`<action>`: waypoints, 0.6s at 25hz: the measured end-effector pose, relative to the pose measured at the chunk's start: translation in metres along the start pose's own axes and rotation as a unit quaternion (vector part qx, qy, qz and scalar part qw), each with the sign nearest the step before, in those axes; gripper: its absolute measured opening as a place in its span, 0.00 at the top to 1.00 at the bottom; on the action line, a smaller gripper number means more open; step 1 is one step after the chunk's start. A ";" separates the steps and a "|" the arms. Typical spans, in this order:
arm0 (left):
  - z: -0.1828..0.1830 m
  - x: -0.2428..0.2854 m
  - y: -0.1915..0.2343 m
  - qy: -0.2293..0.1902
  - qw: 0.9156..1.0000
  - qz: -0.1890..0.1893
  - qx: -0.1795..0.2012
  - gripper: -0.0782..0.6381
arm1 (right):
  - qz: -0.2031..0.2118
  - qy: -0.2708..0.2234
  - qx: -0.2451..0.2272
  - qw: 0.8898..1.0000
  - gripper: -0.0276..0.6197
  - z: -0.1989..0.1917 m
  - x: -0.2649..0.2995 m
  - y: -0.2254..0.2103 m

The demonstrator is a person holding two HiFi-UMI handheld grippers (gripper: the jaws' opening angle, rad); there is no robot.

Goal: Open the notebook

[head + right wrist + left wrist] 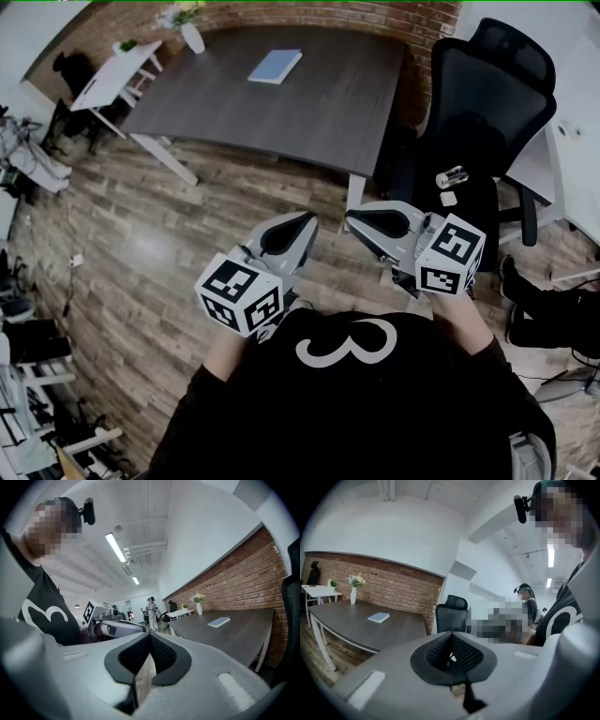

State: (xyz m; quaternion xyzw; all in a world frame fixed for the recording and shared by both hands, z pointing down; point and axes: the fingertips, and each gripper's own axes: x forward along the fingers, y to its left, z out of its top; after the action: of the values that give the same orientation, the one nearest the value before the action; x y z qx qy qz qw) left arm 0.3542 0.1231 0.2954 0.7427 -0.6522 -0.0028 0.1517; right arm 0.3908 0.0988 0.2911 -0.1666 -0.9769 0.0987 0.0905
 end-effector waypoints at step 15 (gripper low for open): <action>0.013 -0.044 0.113 0.007 1.000 -0.022 -0.020 0.87 | -0.054 0.024 0.029 0.998 0.95 0.004 0.117 -0.023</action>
State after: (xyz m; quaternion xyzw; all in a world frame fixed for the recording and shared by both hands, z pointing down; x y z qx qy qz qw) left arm 0.2357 0.1511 0.3001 0.7537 -0.6344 -0.0136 0.1712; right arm 0.2742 0.1175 0.3094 -0.1129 -0.9788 0.1175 0.1242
